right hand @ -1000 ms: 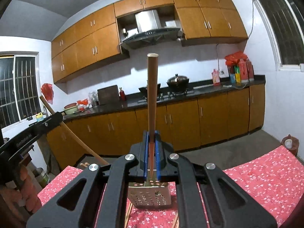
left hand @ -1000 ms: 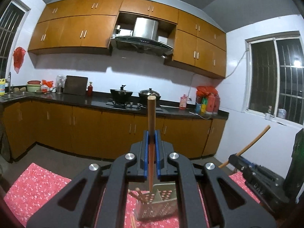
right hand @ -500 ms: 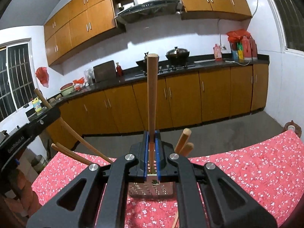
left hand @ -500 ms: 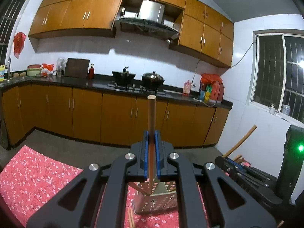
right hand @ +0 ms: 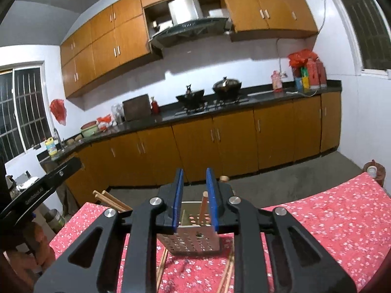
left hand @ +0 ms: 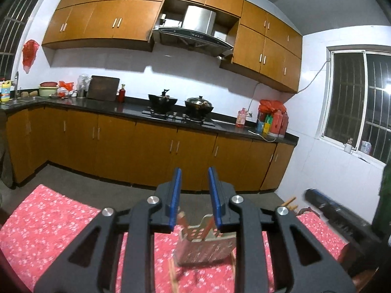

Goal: Organize utensils
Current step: 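Move both open tools back down toward the remaining chopsticks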

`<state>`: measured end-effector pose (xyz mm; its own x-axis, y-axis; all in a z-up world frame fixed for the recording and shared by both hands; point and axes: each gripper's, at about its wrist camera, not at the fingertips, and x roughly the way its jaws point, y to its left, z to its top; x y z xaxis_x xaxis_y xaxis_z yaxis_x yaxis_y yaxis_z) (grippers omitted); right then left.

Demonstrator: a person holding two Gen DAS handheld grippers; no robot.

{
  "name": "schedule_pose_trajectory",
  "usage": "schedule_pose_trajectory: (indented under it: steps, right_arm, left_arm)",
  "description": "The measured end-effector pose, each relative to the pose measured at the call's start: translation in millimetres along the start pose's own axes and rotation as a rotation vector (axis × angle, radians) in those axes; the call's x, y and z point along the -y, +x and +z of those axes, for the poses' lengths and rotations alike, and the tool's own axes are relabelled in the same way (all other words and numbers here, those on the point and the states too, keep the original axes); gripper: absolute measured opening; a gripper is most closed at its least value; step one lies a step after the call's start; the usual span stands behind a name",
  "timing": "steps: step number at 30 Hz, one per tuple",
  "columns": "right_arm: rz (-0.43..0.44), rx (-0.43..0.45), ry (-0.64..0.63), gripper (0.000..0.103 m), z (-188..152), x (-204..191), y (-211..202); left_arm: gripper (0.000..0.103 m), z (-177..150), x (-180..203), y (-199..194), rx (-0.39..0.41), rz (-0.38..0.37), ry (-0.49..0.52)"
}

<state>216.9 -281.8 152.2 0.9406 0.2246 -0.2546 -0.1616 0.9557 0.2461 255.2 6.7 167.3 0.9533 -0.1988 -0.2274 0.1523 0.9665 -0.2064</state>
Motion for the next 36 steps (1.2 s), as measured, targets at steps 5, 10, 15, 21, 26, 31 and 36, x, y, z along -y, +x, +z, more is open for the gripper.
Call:
schedule_pose_trajectory:
  steps: [5,10,15,21,26,31,36]
  right_arm:
    - [-0.082,-0.081,0.011,0.021,-33,25,-12]
    - [-0.146,-0.331,0.044,0.021,-105,50,16]
    - [-0.115,-0.526,0.061,0.021,-169,46,45]
    - [-0.110,-0.606,0.015,0.021,-205,27,64]
    - [-0.153,-0.598,-0.046,0.012,-207,27,66]
    - [-0.240,-0.572,-0.001,0.008,-204,46,65]
    - [-0.267,-0.561,0.037,0.008,-201,62,61]
  left_arm:
    - [0.026,-28,-22,-24,-0.074,0.064,0.006]
    - [0.026,-88,-49,-16,-0.254,0.153,0.044]
    - [0.026,-144,-67,-1,-0.438,0.173,0.023]
    - [0.026,-180,-67,4,-0.537,0.133,0.002]
    - [0.026,-190,-57,8,-0.570,0.068,-0.012]
    - [0.026,-204,-45,14,-0.615,0.001,-0.036]
    - [0.025,-217,-32,19,-0.652,-0.031,-0.021]
